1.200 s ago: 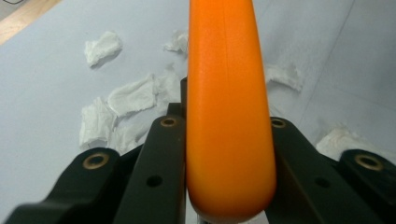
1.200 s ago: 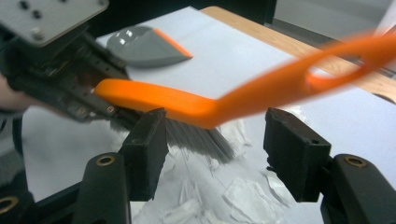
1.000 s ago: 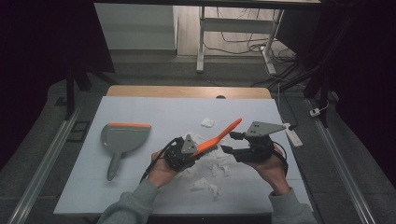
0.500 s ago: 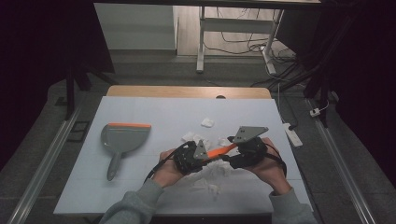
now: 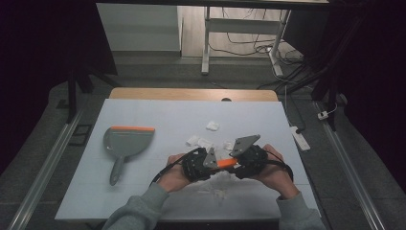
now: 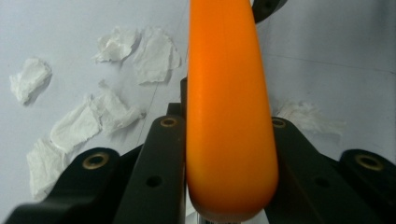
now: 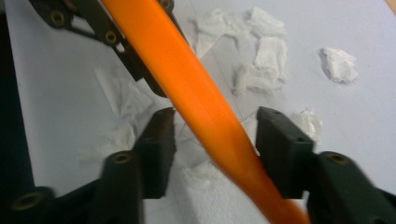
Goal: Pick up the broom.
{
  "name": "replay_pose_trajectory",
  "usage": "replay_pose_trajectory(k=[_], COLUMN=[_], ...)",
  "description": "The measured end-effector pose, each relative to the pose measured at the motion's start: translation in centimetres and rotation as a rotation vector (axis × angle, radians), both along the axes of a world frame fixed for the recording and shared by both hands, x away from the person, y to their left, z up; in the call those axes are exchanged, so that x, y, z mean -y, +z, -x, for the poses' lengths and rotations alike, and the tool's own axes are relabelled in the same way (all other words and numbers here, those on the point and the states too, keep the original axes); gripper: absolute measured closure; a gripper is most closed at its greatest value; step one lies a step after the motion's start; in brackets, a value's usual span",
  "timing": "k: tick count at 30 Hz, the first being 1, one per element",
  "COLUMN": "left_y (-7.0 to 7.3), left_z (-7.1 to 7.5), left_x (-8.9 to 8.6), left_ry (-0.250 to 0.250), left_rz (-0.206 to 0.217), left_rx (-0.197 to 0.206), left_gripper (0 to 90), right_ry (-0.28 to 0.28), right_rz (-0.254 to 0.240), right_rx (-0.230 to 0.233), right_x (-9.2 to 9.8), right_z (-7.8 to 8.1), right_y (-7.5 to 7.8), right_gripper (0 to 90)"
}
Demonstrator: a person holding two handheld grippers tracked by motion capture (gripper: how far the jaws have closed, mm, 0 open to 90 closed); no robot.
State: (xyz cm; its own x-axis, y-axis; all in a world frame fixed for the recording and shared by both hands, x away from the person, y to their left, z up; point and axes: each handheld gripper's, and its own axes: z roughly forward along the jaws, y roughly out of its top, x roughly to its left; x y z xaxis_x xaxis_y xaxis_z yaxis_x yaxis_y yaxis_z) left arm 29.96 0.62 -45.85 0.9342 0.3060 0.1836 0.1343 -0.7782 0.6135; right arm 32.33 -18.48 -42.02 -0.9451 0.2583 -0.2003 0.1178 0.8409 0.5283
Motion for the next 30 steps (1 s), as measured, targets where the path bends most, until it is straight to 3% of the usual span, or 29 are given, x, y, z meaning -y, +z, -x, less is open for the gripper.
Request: replay_pose_trajectory(k=[5,12,17,20,22,23,24,27,30], left_y=[0.1,0.0,0.0,0.2,0.5,0.7,0.7,1.0,1.4], left_z=[0.2,0.3,0.1,0.0,-0.1,-0.2,-0.2,-0.1,0.1], left_x=[-0.1,0.0,-0.2,-0.8,-1.2,-1.6,-1.6,-2.4,-3.7], left_ry=[-0.030,-0.057,-0.082,-0.029,0.000,0.040,0.040,0.104,0.158], left_rz=[0.010,-0.014,0.002,0.043,0.076,0.096,0.096,0.156,0.204], left_rx=[0.000,-0.002,-0.010,0.011,0.024,0.048,0.048,0.073,0.106], left_gripper=[78.1,78.2,76.9,67.2,59.1,53.6,48.6,40.5,38.8], right_ry=[0.050,0.102,0.160,0.154,0.143,0.139,0.139,0.103,0.081], right_rz=[0.037,0.079,0.104,0.102,0.066,0.058,0.058,0.015,-0.012], right_rx=[0.006,0.010,0.023,0.028,0.024,0.022,0.022,0.031,0.014], right_x=[0.0,-0.2,-0.2,-0.1,0.0,0.1,0.1,0.6,0.9], right_z=[0.4,0.5,0.9,1.2,1.1,1.0,1.0,0.6,0.4], right_y=[-0.1,-0.8,-0.8,-0.7,-0.5,-0.4,-0.4,-0.3,-0.2], right_gripper=[58.2,61.9,66.4,70.2,70.7,70.7,70.7,70.9,70.9])
